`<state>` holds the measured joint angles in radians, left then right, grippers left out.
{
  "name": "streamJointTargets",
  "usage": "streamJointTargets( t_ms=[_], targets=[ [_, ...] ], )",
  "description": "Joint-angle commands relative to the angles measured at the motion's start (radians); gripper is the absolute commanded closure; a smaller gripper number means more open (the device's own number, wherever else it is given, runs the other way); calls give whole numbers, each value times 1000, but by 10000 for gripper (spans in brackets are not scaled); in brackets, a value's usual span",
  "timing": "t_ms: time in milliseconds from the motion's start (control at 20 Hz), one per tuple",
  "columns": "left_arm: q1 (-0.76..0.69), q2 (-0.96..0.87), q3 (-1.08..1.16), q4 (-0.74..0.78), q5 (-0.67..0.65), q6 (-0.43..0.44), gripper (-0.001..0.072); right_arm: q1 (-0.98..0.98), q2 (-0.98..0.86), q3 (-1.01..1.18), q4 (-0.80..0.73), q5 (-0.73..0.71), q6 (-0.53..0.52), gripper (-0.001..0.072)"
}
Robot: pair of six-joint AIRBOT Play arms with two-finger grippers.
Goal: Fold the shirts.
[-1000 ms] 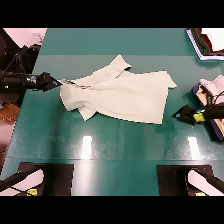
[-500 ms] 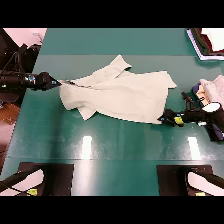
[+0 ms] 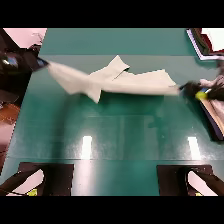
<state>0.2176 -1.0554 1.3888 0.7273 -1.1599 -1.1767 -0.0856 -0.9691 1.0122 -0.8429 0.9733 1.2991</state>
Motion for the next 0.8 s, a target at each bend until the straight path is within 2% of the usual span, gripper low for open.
streamJointTargets(
  t_ms=[0,150,300,450,600,750],
  targets=[
    [1,64,267,-18,0,-6,678,-63,77,325,0,-2,-3,700],
    [1,103,497,-45,-2,-6,678,-87,113,564,-65,-1,-6,700],
    [1,142,689,-62,18,-9,678,-87,176,703,-188,-1,-6,700],
    [1,201,745,-104,97,-53,677,-88,229,796,-287,22,-5,701],
    [1,265,745,-153,111,-64,678,-90,238,893,-352,121,-4,701],
    [1,285,739,-135,64,-98,679,-90,155,1017,-383,335,50,702]
  ],
)
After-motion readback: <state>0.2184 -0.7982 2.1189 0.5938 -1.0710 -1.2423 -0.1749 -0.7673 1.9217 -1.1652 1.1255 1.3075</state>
